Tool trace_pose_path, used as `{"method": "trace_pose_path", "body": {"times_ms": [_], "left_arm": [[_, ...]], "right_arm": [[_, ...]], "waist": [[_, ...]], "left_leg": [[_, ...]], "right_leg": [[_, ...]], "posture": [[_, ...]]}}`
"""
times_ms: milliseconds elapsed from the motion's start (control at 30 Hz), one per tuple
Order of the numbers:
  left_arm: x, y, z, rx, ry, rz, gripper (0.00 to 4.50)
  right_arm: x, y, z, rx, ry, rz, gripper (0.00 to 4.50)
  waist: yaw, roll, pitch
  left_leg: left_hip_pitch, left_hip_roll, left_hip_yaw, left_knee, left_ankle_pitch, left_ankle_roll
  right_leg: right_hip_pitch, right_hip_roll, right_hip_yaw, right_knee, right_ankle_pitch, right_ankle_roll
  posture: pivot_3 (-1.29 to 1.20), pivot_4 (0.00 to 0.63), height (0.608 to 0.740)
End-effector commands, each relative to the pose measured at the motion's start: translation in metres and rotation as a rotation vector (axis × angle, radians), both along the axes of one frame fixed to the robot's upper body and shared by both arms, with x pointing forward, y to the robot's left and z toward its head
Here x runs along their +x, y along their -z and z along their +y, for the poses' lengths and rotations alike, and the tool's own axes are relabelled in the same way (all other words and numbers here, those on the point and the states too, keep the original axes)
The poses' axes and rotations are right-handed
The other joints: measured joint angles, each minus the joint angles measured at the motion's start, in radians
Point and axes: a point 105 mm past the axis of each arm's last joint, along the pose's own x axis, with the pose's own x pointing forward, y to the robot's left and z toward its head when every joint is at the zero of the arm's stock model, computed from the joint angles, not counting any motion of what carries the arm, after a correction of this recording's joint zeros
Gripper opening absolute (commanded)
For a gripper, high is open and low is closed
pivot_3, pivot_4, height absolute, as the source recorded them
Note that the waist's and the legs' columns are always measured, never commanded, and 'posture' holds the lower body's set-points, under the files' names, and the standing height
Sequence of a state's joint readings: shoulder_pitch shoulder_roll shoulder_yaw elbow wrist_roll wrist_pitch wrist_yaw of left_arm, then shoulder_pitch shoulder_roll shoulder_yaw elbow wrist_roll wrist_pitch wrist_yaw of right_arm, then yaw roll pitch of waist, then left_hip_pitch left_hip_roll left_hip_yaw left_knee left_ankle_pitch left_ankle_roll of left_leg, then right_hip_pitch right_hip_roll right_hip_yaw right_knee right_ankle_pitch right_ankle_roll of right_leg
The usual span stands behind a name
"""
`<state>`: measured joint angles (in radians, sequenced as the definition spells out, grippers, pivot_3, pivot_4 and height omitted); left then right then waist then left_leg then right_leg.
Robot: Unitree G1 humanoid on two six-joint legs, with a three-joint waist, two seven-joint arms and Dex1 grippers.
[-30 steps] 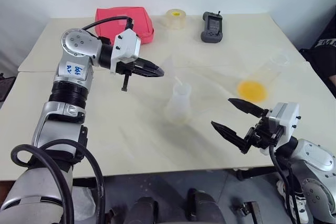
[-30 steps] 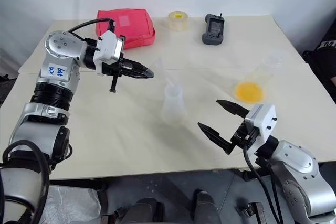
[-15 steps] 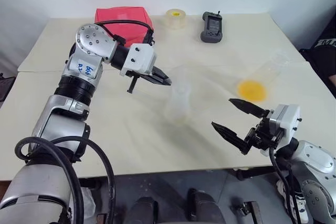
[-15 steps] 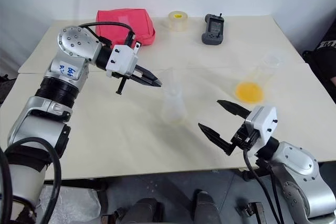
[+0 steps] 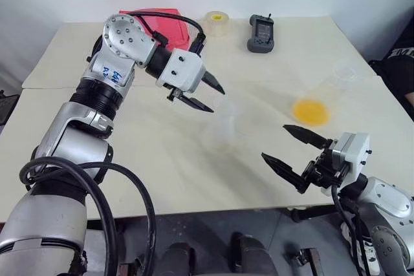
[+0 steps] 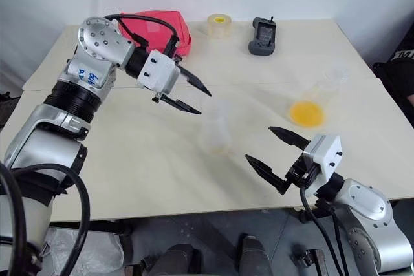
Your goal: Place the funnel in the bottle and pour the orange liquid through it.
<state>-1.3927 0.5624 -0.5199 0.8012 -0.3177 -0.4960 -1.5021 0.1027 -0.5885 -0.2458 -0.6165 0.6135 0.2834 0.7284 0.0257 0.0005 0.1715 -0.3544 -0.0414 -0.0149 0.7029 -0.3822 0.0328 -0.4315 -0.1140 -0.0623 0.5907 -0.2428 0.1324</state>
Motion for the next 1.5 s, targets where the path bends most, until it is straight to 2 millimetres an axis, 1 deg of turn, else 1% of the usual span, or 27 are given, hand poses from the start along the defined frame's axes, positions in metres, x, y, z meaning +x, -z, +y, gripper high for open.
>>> {"method": "trace_pose_path", "body": {"times_ms": [33,100,133,300,367,433,533,667,733,800,867,900,933,1000,1100,1200,1367,1500], "left_arm": [[-0.011,-0.01,0.003,0.033,0.069,0.028,3.64],[-0.011,-0.015,0.003,-0.006,0.06,0.059,4.27],[-0.011,-0.018,0.004,-0.032,0.053,0.081,4.44],[-0.009,-0.036,0.015,-0.265,-0.029,0.256,4.44],[-0.008,-0.04,0.021,-0.358,-0.069,0.335,4.44],[-0.005,-0.04,0.032,-0.483,-0.127,0.427,4.44],[-0.004,-0.023,0.05,-0.568,-0.222,0.516,4.44],[-0.002,0.009,0.076,-0.64,-0.359,0.586,4.44],[-0.004,0.02,0.083,-0.646,-0.383,0.612,4.44],[-0.01,0.036,0.095,-0.638,-0.405,0.669,4.44],[-0.017,0.057,0.111,-0.642,-0.416,0.743,4.44],[-0.019,0.062,0.115,-0.645,-0.415,0.76,4.44],[-0.021,0.068,0.118,-0.626,-0.414,0.766,4.44],[-0.022,0.072,0.116,-0.625,-0.398,0.774,4.44],[-0.02,0.077,0.114,-0.637,-0.41,0.77,4.44],[-0.019,0.078,0.112,-0.627,-0.419,0.756,4.44],[-0.02,0.073,0.107,-0.646,-0.396,0.734,4.44],[-0.022,0.071,0.106,-0.651,-0.395,0.733,4.44]], "right_arm": [[-0.002,-0.009,-0.003,0.0,0.014,-0.049,4.5],[-0.001,-0.01,-0.005,-0.003,0.019,-0.05,4.5],[-0.001,-0.01,-0.005,-0.004,0.026,-0.051,4.5],[0.002,-0.016,-0.02,-0.005,0.126,-0.063,4.5],[0.001,-0.019,-0.026,-0.006,0.168,-0.073,4.5],[0.003,-0.025,-0.037,0.008,0.249,-0.079,4.5],[0.006,-0.03,-0.055,-0.004,0.395,-0.079,4.5],[0.007,-0.04,-0.079,-0.007,0.611,-0.098,4.5],[0.005,-0.042,-0.083,0.007,0.654,-0.087,4.5],[-0.003,-0.041,-0.088,0.017,0.712,-0.075,4.5],[-0.019,-0.041,-0.092,0.052,0.779,-0.062,4.5],[-0.024,-0.041,-0.092,0.066,0.792,-0.053,4.5],[-0.029,-0.039,-0.09,0.084,0.794,-0.032,4.5],[-0.033,-0.035,-0.089,0.082,0.787,-0.001,4.5],[-0.02,-0.03,-0.094,0.069,0.78,0.034,4.5],[-0.001,-0.034,-0.104,0.099,0.783,0.03,4.5],[0.044,-0.041,-0.128,0.144,0.789,0.043,4.5],[0.073,-0.049,-0.134,0.176,0.731,0.041,4.5]], "waist": [[0.0,0.0,0.0],[0.0,0.0,0.0],[0.0,0.0,0.0],[-0.001,0.0,0.0],[-0.001,0.0,0.0],[-0.002,0.0,0.0],[-0.002,0.0,0.0],[-0.002,0.001,0.0],[0.0,0.001,0.0],[0.002,0.001,0.0],[0.002,0.001,-0.001],[0.002,0.002,-0.001],[0.001,0.002,-0.001],[0.001,0.002,-0.001],[-0.001,0.001,-0.001],[-0.003,0.001,-0.001],[-0.008,0.001,-0.001],[-0.008,0.002,-0.001]], "left_leg": [[0.0,0.0,0.0,0.0,0.0,0.0],[0.0,0.0,0.0,0.0,0.0,0.0],[0.0,0.0,0.0,0.0,0.0,0.0],[0.0,0.0,0.0,0.0,0.0,0.0],[0.0,0.001,0.0,0.0,0.0,0.0],[0.0,0.002,0.0,0.0,0.0,0.0],[0.001,0.003,0.0,0.0,0.0,0.0],[0.001,0.003,-0.001,0.001,0.0,-0.001],[0.002,0.003,-0.001,0.001,0.0,-0.001],[0.001,0.003,-0.001,0.001,0.0,-0.001],[0.001,0.003,-0.001,0.001,0.0,-0.001],[0.002,0.003,-0.001,0.0,0.0,-0.001],[0.002,0.003,-0.001,0.0,0.0,-0.001],[0.002,0.002,0.0,0.0,0.0,-0.001],[0.003,0.002,0.001,0.002,0.0,0.0],[0.004,0.001,0.004,0.002,0.001,0.002],[0.005,0.001,0.007,0.002,0.001,0.002],[0.003,0.002,0.007,0.001,0.001,0.002]], "right_leg": [[0.0,0.0,0.0,0.0,0.0,0.0],[0.0,0.0,0.0,0.0,0.0,0.0],[0.0,0.0,0.0,0.0,0.0,0.0],[0.0,0.0,0.0,0.0,0.0,0.0],[0.0,0.0,0.0,0.001,0.0,0.0],[0.0,0.0,0.0,0.001,0.0,0.0],[0.0,-0.001,0.001,0.002,0.0,0.0],[0.0,-0.001,0.002,0.003,0.0,0.0],[-0.001,-0.001,0.003,0.003,0.0,0.0],[0.0,-0.001,0.002,0.003,0.0,0.0],[0.0,-0.001,0.002,0.003,0.0,0.0],[0.0,-0.001,0.002,0.003,0.0,0.0],[0.0,-0.001,0.002,0.004,0.0,0.0],[0.0,-0.001,0.002,0.003,0.0,0.0],[0.004,-0.001,0.005,0.002,0.0,0.0],[0.003,-0.001,0.01,0.002,0.0,0.0],[0.001,-0.001,0.012,0.003,0.0,0.0],[-0.002,-0.001,0.012,0.004,0.0,0.0]], "posture": [[0.0,0.15,0.74],[0.0,0.15,0.74],[0.0,0.15,0.74],[0.0,0.15,0.74],[0.0,0.15,0.74],[0.0,0.15,0.74],[0.0,0.15,0.74],[0.0,0.15,0.74],[0.0,0.15,0.74],[0.0,0.15,0.74],[0.0,0.15,0.74],[0.0,0.15,0.74],[0.0,0.15,0.74],[0.0,0.15,0.74],[0.0,0.15,0.74],[0.0,0.15,0.74],[0.0,0.15,0.74],[0.0,0.15,0.74]]}}
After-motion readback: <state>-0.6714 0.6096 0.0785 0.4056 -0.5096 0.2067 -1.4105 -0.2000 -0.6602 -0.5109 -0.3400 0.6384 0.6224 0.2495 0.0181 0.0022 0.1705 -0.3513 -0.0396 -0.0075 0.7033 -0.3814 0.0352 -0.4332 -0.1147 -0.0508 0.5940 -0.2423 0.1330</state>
